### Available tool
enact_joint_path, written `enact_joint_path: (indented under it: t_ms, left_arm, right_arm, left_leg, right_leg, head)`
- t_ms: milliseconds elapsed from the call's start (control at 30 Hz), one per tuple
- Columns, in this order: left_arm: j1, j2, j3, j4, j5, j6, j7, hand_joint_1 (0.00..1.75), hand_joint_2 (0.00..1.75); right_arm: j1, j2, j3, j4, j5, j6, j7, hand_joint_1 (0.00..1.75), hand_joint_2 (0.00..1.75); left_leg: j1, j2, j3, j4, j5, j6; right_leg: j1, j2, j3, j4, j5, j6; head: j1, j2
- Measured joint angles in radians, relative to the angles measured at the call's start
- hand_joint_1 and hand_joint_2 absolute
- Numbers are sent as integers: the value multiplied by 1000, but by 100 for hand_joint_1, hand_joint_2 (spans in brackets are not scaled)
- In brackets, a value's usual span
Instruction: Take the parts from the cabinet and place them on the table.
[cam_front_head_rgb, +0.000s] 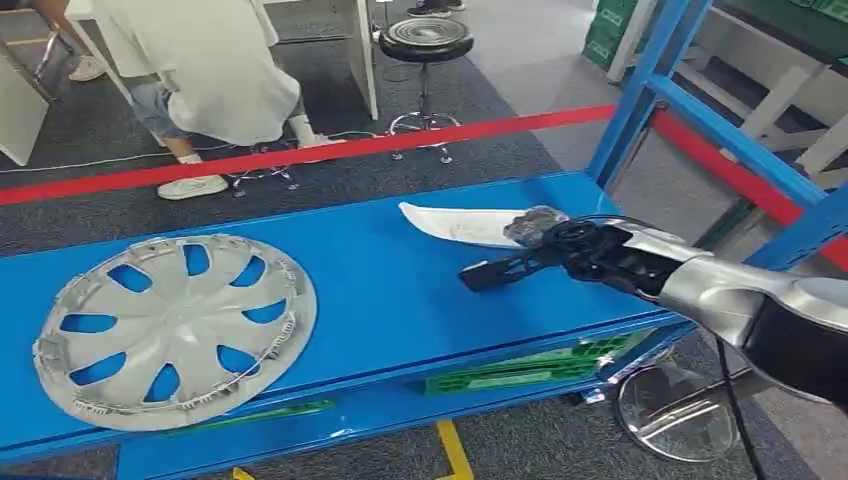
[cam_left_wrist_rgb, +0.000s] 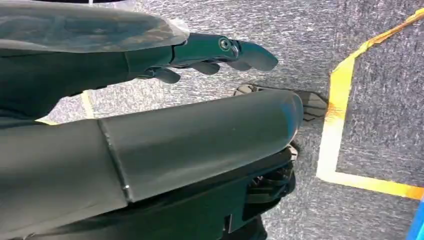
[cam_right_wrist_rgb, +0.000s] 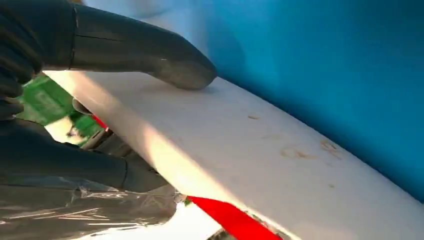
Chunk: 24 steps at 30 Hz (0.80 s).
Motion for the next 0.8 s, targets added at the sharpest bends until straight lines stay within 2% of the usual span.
enact_joint_path:
  t_ms: [67,167,300,400,467,567,633,700,800]
  left_arm:
    - [0,0,0,0,0,0,0,0,0]
    - [0,0,0,0,-2,0,-2,0,0]
    - [-3,0,0,0,-17,5,-3,0,0]
    - [-12,-2,0,0,-22,11,-3,0,0]
    - [-14,-2,0,0,-25,14,-3,0,0]
    - [-20,-2,0,0,-26,23,-3,0,0]
    - [-26,-1,0,0,-24,29,-2,0,0]
    - [-30,-1,0,0,-28,31,5,0,0]
    - [-28,-2,0,0,-35,31,12,0,0]
  right_arm:
    - [3,3,-11,2,-30,-6,-6,175,175]
    - [15,15,-61,9,-217,-56,-42,175,175]
    - [40,60,-168,30,-568,-140,-222,175,175]
    - [68,113,-228,42,-695,-156,-307,175,175]
    - [94,167,-264,46,-767,-138,-382,175,175]
    - [126,268,-314,46,-887,-90,-534,175,175]
    - [142,343,-328,37,-928,-74,-604,175,175]
    - [158,415,-336,11,-943,-60,-645,175,175]
    - [178,488,-338,-51,-953,-61,-636,175,175]
  left_leg:
    - [0,0,0,0,0,0]
    - [0,0,0,0,0,0]
    - [-1,2,0,-1,0,0]
    - [-1,1,0,-1,1,-1]
    - [0,-2,-1,-2,2,-2]
    - [0,-2,-1,-3,2,-2]
    - [0,0,-1,-4,1,-3]
    - [0,1,-1,-4,1,-4]
    - [0,-1,-1,-5,0,-5]
  right_leg:
    - [0,0,0,0,0,0]
    - [0,0,2,0,0,0]
    - [2,4,2,0,0,0]
    - [3,2,1,0,0,0]
    - [3,-1,2,1,0,-1]
    - [4,0,1,2,-1,-3]
    - [4,3,0,2,-1,-3]
    - [4,3,-2,2,-3,-5]
    - [4,0,-2,2,-5,-7]
  head:
    - [-1,0]
    - [0,0]
    - [1,0]
    - [-2,0]
    - [-2,0]
    - [0,0]
    - [0,0]
    - [-2,0]
    - [-2,0]
